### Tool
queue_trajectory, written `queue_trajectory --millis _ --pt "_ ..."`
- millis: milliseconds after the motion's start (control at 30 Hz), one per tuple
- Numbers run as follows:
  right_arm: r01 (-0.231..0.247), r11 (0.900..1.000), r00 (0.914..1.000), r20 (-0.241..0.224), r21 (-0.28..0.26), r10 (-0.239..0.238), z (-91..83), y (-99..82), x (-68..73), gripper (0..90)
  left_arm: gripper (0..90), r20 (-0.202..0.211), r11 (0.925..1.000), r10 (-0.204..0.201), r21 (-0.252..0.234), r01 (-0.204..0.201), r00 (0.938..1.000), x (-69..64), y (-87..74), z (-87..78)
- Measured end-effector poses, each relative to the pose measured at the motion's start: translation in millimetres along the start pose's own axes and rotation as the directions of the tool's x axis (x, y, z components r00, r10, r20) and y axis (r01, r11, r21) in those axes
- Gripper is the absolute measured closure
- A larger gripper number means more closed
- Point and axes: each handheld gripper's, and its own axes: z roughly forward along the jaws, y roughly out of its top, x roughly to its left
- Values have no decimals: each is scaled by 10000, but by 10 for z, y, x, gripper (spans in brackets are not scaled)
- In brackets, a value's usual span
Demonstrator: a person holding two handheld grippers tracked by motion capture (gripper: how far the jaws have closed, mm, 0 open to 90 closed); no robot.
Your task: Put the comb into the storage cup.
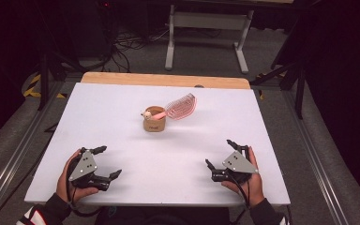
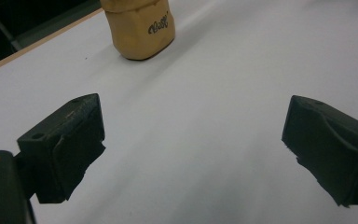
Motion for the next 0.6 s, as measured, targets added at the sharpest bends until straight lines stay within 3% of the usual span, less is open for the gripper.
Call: queue_trajectory --millis 333,600 --pt "-443 9986 9990 -18 276 444 -85 -211 -53 49 63 -102 10000 -26 -57 25 9999 6 7 2" --pt "-357 9990 9993 -75 278 359 -76 -202 -31 47 61 -152 10000 58 -26 -58 9999 -14 12 -1"
